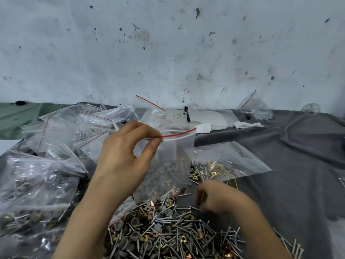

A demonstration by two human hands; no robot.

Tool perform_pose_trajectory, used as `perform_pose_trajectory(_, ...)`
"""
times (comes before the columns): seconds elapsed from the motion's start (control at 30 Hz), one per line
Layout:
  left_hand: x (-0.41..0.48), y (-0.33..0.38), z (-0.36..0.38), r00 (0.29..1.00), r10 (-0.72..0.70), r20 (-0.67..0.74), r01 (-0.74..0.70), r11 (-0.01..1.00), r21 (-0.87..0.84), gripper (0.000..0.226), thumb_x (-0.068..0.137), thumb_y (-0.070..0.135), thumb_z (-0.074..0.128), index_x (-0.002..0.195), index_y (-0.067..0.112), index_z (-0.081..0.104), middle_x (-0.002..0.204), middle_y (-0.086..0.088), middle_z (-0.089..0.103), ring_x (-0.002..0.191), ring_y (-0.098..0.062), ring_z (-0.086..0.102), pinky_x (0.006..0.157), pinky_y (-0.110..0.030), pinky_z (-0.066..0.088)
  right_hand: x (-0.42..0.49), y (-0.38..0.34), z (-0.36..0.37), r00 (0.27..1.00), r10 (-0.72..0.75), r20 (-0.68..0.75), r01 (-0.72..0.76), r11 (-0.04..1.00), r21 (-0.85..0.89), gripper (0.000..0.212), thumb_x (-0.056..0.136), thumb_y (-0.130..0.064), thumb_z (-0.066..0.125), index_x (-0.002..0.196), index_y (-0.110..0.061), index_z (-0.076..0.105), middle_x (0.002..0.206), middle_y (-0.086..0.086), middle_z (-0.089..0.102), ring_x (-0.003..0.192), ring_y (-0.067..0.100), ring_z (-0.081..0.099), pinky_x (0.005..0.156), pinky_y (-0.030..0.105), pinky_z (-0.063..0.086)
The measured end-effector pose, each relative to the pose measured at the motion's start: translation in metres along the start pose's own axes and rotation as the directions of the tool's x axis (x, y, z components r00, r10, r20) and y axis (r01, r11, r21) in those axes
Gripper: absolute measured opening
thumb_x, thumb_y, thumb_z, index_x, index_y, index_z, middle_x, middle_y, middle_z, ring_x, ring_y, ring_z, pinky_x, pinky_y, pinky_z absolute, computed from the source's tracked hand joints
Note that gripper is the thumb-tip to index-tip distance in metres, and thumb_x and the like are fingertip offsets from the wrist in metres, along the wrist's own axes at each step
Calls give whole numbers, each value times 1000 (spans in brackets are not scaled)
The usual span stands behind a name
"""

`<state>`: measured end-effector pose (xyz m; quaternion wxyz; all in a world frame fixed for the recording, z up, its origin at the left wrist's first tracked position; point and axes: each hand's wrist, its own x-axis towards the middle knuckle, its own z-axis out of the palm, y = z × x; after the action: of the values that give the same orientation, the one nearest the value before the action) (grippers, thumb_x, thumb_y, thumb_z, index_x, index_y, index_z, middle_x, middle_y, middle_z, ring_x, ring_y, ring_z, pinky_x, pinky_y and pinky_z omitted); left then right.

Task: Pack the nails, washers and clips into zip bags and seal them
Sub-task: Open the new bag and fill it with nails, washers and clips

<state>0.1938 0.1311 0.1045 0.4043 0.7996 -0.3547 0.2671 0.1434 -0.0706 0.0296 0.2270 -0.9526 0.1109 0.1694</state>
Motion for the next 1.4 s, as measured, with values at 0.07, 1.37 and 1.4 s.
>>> perform_pose_trajectory(0.07,0,0,0,1000,-2,-1,2,1000,-3,16,86,8,68,83,24,68,86,19,60,77,15,51,69,-1,33,8,-1,9,1000,-3,1,3,1000,7,19,82,-13,71,100,-11,66,107,6,66,94,19,62,78,26,49)
perform_pose_trajectory(1.37,0,-2,-2,1000,3,-11,-3,998,-70,12,87,21,63,83,32,65,88,20,62,84,8,56,71,-4,36,39,3,20,948,-90,-304,146,975,167,21,83,-8,69,103,-13,71,105,2,68,95,14,60,85,24,46)
perform_pose_trajectory(1.4,1,-2,-2,1000,3,-12,-4,997,-74,9,85,24,61,83,32,64,88,20,62,85,7,56,72,-4,36,43,2,25,951,-104,-290,159,972,171,20,82,-7,70,101,-12,71,105,4,69,98,17,61,88,28,48)
